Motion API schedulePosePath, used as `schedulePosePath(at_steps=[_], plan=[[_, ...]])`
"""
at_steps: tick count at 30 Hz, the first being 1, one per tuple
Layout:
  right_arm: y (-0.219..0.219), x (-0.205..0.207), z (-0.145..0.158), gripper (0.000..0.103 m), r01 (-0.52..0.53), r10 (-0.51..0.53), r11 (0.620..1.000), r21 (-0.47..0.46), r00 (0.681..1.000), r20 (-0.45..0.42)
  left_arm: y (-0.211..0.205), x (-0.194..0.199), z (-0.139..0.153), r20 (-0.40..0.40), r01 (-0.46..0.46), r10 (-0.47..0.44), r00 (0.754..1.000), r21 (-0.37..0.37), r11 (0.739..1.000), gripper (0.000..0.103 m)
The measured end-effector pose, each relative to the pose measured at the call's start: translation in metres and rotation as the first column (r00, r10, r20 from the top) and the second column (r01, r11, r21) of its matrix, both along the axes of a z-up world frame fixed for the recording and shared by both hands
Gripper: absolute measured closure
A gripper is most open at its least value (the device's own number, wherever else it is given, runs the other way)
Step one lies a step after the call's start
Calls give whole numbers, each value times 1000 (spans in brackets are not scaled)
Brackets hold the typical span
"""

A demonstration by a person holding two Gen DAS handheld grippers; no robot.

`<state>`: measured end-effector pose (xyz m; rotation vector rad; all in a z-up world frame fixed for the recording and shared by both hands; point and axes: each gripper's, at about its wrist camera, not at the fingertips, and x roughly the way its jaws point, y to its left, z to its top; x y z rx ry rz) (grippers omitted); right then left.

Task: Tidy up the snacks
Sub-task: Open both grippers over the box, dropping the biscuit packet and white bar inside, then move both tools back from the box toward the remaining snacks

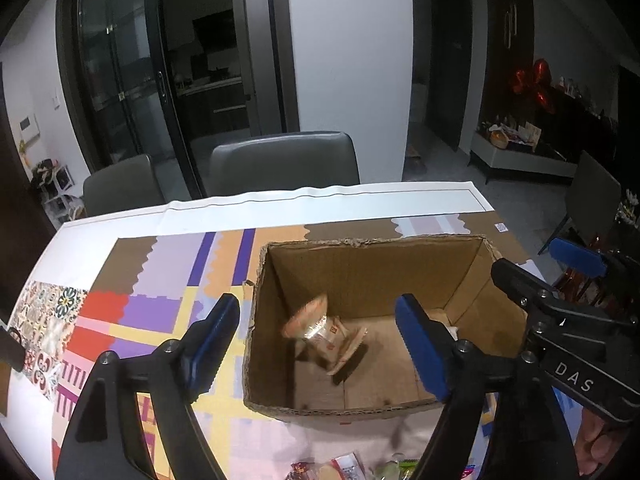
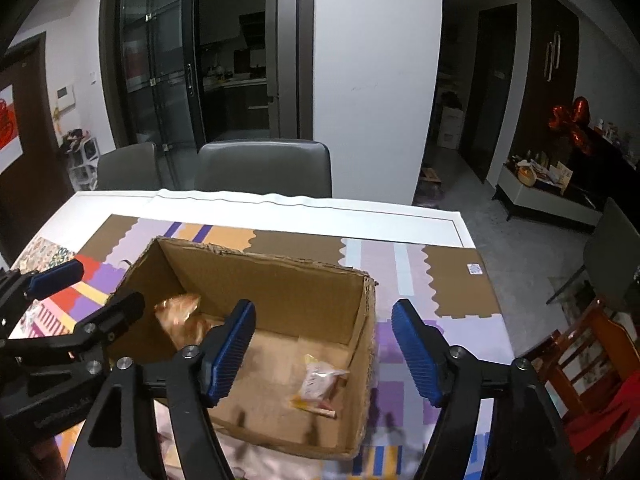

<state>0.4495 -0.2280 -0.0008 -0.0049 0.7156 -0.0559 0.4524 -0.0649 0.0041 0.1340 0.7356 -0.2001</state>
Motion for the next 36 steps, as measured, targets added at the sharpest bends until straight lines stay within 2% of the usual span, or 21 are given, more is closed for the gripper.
schedulePosePath(at_steps=[14, 29, 36], plan=[[7, -24, 27, 31, -2, 1, 1000, 6, 999, 53, 17, -19, 18, 8, -36, 36, 999, -20, 999, 20], [15, -59, 27, 31, -5, 3, 999, 33, 998, 64, 29, -65, 27, 32, -58, 58, 998, 5, 998, 20], [22, -80, 25, 31, -7, 6, 1000, 16, 997, 72, 34, -87, 26, 42, -63, 62, 997, 17, 998, 20]])
